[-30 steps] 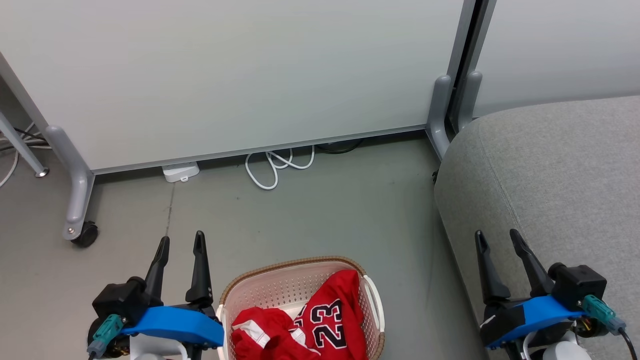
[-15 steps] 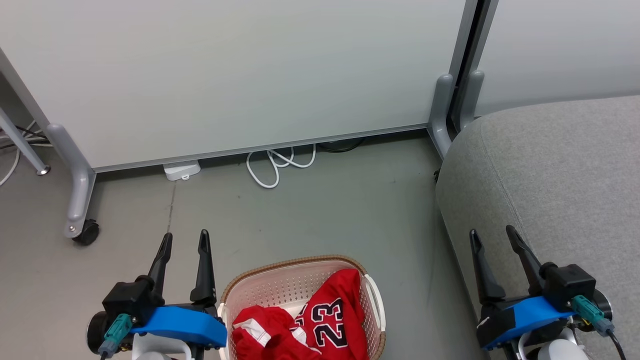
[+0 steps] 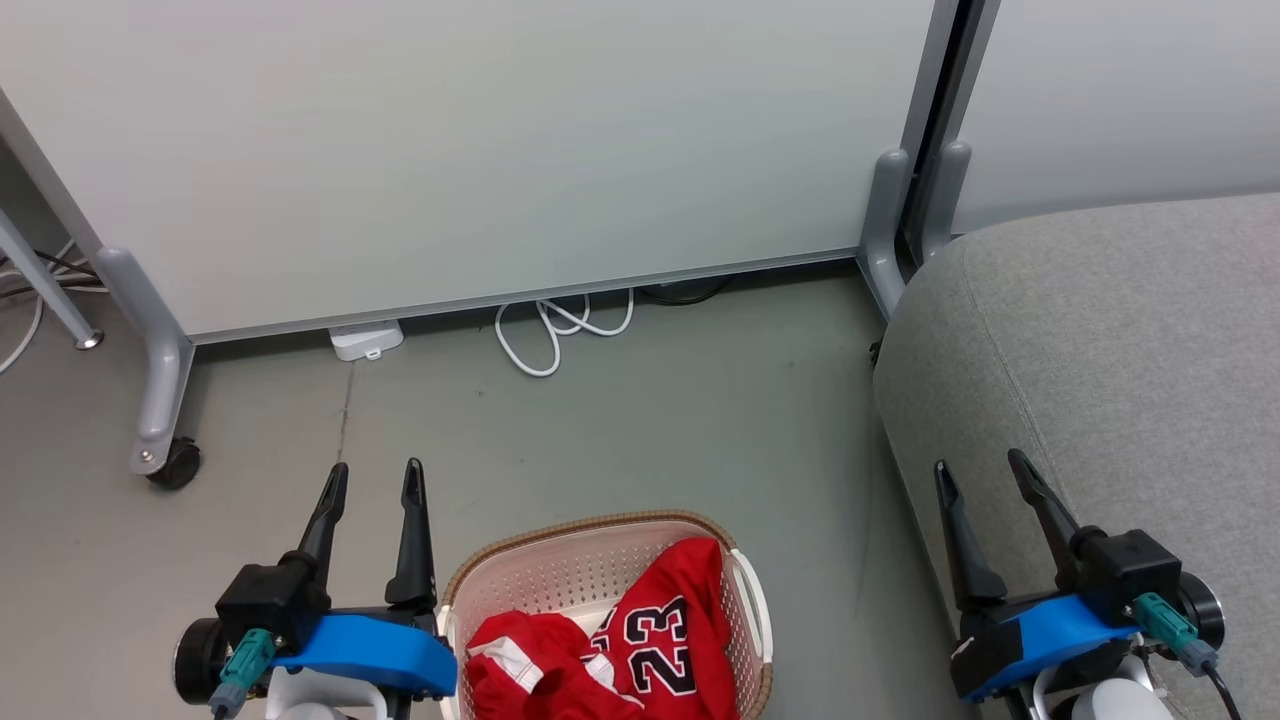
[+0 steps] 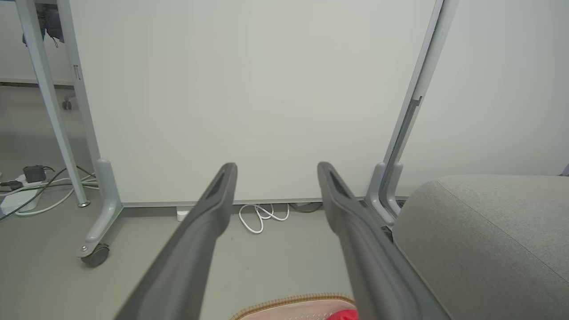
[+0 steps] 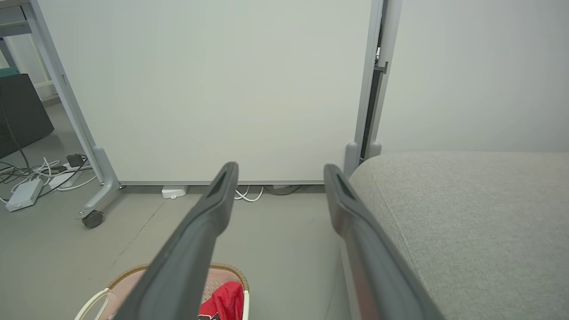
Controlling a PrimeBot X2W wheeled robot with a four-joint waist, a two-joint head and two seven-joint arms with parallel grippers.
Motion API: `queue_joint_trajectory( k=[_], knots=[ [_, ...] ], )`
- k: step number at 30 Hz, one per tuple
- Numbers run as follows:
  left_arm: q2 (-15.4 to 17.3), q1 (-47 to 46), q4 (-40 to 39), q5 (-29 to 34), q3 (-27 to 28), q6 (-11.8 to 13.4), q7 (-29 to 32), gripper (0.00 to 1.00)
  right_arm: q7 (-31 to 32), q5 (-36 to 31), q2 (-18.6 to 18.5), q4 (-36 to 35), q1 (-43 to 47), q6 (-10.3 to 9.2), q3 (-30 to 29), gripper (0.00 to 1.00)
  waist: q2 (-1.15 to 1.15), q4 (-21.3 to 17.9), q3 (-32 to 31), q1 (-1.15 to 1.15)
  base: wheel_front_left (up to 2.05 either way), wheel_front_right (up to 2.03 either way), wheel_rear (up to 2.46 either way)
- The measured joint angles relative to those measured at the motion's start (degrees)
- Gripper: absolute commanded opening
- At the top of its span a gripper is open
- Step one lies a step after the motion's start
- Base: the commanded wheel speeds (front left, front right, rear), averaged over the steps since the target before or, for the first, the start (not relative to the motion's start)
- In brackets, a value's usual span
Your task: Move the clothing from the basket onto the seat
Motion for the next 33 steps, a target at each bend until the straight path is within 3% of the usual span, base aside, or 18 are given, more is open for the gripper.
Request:
queue_joint_trajectory(
  k=[19, 33],
  knots=[
    [0.0, -0.3, 0.7, 1.0, 0.3, 0.0, 0.0, 1.00, -0.3, 1.1, 0.0, -0.1, -1.4, 0.00, 1.5, 1.00, 0.00, -1.5, 2.5, 0.00, 0.00, 0.00, 0.00],
    [4.5, -6.9, 11.6, 2.4, -3.9, -1.5, 0.4, 1.00, -0.9, 3.1, -0.1, -1.8, -7.4, 0.01, 4.6, 1.00, 0.00, -7.4, 13.3, 0.00, 0.00, 0.00, 0.00]
  ],
)
